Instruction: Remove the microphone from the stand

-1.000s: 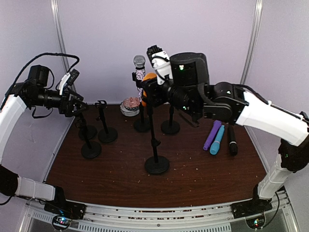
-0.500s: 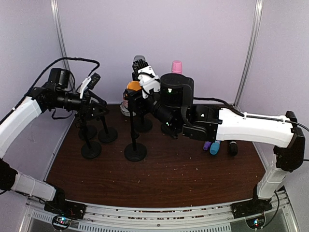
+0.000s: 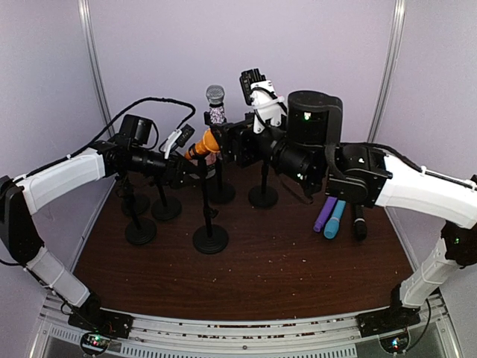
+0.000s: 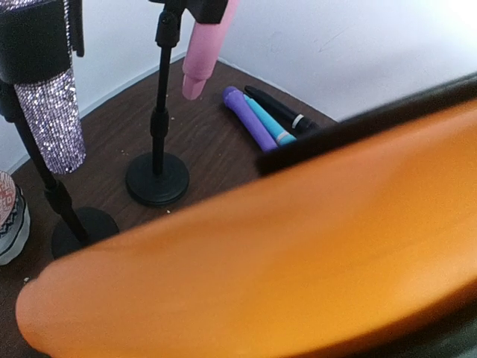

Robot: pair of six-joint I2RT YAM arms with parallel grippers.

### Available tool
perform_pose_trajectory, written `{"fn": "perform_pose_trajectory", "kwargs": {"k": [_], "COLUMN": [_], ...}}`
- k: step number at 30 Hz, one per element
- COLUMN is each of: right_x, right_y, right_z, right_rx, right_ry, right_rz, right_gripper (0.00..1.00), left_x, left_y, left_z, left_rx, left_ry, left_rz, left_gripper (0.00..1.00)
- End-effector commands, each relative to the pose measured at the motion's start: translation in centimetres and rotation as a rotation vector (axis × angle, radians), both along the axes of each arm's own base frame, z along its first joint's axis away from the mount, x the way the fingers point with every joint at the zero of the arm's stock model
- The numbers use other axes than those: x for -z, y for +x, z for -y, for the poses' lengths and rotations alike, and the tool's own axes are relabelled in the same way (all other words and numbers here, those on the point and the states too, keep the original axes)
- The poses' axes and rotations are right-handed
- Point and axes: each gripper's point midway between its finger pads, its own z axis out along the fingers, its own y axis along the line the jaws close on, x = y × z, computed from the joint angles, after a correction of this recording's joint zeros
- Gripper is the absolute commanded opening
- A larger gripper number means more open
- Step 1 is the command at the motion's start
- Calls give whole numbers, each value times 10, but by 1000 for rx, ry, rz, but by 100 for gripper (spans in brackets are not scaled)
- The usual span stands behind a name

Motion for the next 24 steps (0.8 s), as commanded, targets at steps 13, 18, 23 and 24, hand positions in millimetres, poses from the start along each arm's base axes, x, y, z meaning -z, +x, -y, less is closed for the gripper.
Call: {"fn": "perform_pose_trajectory", "kwargs": {"k": [13,18,23,24], "right_x": [11,18,24,25], "right_y": [1,-4,-12,-14], "right_z": [-29,-32,-36,-37], "right_rx": [-72,-78,-82,-89], "right_ry": [-114,-126,-151,-156], "right_rz": [-84,-89,-73,-73], "right_gripper": [65,43,36,35], "left_x": [-24,-25,-17,-18], "left_y": [2,-4,-15,-15], "left_z": [13,4,-6,-7], "left_rx": [14,13,32,34], "left_ry": [-49,12,83,90], "left_rz": [78,99,115,129], "left_gripper": [25,15,15,15]}}
